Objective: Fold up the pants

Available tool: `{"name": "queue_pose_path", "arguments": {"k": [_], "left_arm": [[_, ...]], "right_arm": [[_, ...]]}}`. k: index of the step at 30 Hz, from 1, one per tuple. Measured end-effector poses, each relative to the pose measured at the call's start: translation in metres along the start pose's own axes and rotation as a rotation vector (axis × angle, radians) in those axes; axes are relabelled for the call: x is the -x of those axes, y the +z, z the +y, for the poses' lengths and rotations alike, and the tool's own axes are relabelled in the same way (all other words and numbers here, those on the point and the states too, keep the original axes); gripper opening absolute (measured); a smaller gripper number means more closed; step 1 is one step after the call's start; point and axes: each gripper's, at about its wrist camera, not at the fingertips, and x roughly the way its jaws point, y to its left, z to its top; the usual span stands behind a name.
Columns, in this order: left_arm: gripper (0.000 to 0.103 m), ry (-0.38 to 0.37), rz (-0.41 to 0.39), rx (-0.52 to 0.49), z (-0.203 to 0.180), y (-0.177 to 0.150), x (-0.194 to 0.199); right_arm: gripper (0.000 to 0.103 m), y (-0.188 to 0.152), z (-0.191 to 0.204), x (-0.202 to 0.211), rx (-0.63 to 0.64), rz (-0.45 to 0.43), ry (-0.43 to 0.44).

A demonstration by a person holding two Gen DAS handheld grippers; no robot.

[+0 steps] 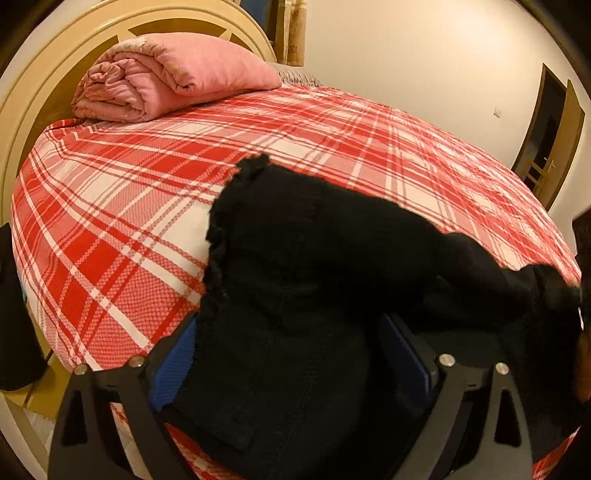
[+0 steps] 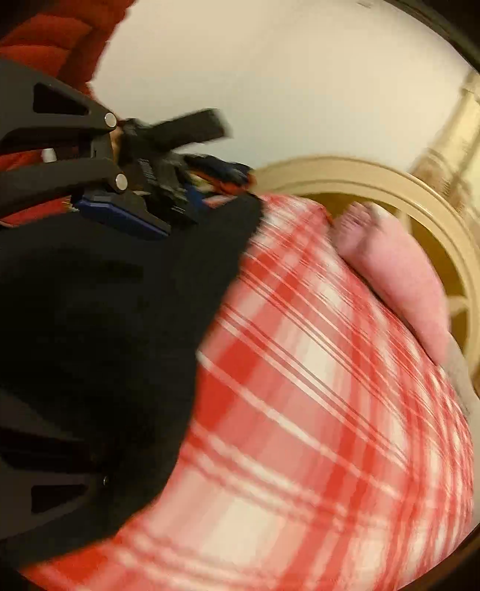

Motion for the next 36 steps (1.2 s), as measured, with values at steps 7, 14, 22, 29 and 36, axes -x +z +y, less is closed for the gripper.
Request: {"name": "queue_pose_path", "arguments": {"k": [7,14,22,29,36], "left_arm": [[0.103,-0.020,0.020,0.017,0.006,0.000,-0.004],[0.103,-0.019,0.039,0.034,0.007,0.003,-0.005],[0.100,-0.013,-0.035,-0.031,-0.013,0.021,0.017],[0.102,0.047,-0.008,-0.043,-0.022,0.032,-0.006],[0.103,0.059,0.044,-0.033,-0.022,0.026,-0.010]], "right_arm": [[0.040,0.015,-0.060,0.073,-0.107,-0.112,-0.208],[0.040,-0.029,-0.075,0.188,-0.328,-0.370,-0.538],[0.040,-0.148,-0.059,0.322,-0.702,-0.743,-0.995],[0.041,-0.116,-0.078,0.293,-0.635,-0.521,-1.037],[0.059,-0.056,-0.147,0.224,-0.570,-0.213,-1.233]]}}
